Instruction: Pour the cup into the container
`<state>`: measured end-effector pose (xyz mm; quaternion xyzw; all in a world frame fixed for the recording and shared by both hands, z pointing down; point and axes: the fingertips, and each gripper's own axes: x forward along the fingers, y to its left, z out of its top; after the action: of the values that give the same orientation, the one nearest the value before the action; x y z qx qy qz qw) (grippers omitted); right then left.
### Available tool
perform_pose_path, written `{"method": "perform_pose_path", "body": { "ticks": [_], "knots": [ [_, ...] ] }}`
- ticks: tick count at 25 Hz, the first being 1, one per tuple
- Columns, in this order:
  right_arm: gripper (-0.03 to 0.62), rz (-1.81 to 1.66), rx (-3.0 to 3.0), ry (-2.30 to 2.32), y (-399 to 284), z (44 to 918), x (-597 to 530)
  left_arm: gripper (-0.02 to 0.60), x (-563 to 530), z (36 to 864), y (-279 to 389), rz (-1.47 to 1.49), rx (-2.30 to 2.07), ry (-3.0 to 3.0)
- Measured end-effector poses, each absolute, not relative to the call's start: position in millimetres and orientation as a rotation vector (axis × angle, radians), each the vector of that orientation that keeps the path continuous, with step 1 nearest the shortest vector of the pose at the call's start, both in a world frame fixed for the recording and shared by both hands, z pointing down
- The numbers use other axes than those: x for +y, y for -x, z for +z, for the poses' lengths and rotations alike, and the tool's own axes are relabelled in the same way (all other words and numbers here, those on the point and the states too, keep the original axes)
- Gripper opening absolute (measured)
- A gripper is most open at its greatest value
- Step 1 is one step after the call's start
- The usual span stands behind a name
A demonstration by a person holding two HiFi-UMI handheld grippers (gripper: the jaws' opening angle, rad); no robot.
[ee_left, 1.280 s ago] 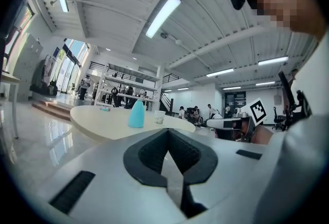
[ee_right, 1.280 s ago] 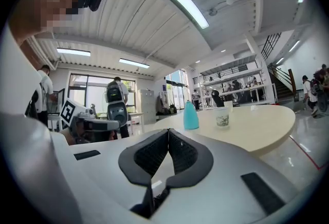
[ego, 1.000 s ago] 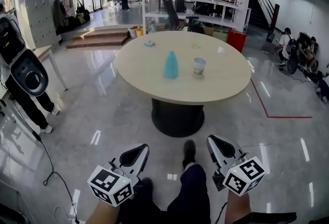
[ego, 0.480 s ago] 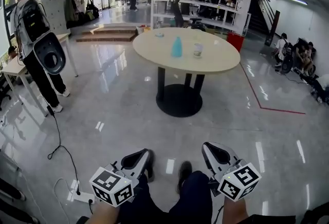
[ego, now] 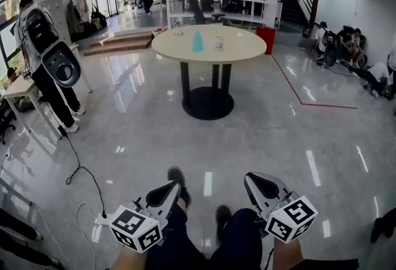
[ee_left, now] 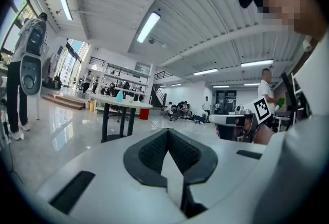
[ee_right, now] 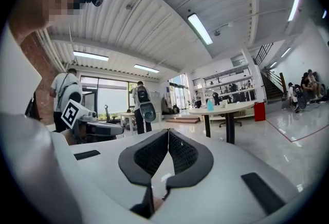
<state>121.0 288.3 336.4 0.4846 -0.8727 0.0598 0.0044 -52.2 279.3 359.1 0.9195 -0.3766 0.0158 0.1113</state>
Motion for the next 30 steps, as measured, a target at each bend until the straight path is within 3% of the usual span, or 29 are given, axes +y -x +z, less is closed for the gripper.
{"method": "perform_pose_path", "body": {
  "ticks": [19,30],
  "knots": [
    [0.008,0.190,-2.645,-1.704,-55,332,539,0.000,513,356,120,0.093,-0.950,-2.764],
    [0.008,0.163,-2.587,-1.732,-22,330,623,0.000,604,361,153,0.023,-0.898,-2.764]
  ]
}}
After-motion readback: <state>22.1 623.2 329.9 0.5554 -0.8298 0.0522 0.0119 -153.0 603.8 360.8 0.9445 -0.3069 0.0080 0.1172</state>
